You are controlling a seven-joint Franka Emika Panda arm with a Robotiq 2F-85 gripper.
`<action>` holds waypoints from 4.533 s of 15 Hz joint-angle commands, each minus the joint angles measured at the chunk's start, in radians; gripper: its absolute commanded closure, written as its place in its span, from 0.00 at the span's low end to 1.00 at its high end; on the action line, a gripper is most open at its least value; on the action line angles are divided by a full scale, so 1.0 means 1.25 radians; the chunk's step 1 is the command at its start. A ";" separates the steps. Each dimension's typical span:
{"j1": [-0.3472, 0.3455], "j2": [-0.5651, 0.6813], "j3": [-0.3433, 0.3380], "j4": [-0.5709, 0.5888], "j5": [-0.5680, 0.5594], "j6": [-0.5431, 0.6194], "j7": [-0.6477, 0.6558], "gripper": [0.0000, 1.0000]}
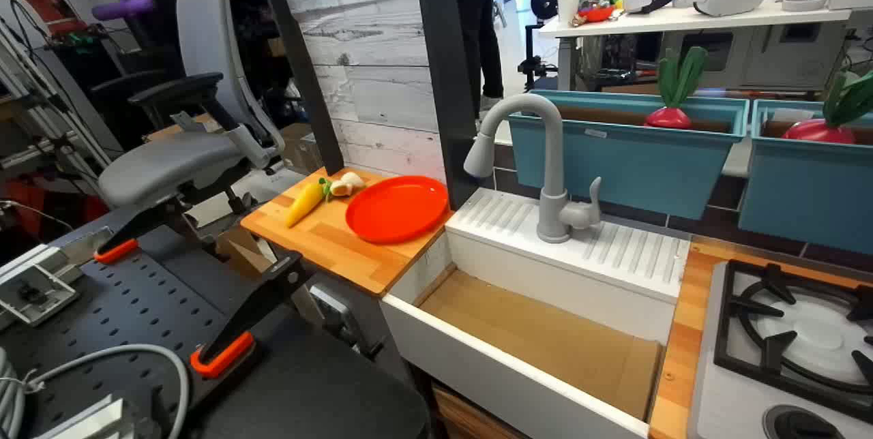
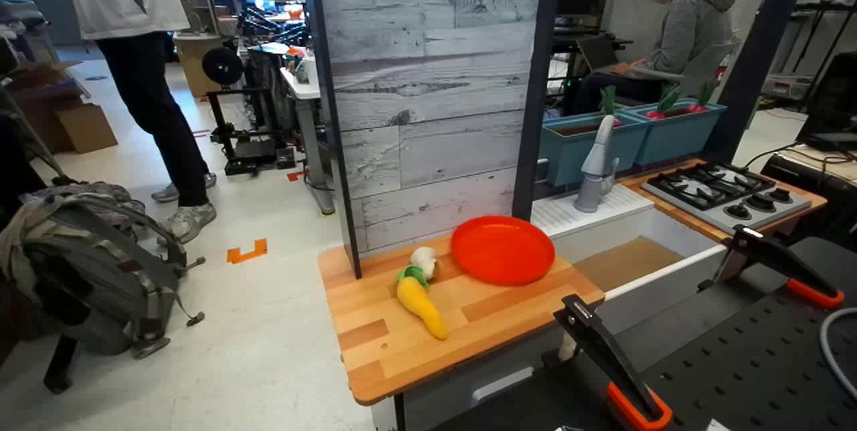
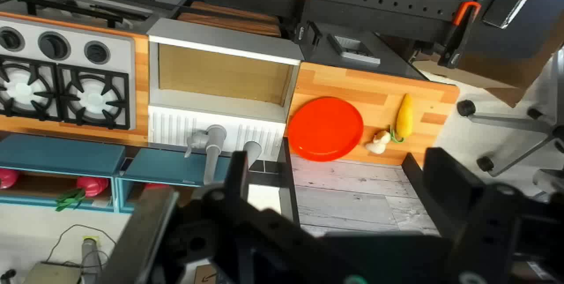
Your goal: Move the tap nozzle to the right
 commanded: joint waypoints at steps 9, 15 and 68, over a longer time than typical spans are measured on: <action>-0.005 0.105 0.025 -0.050 0.021 0.138 0.086 0.00; -0.007 0.292 0.068 -0.099 0.042 0.345 0.208 0.00; -0.044 0.896 0.164 0.266 0.292 0.543 0.607 0.00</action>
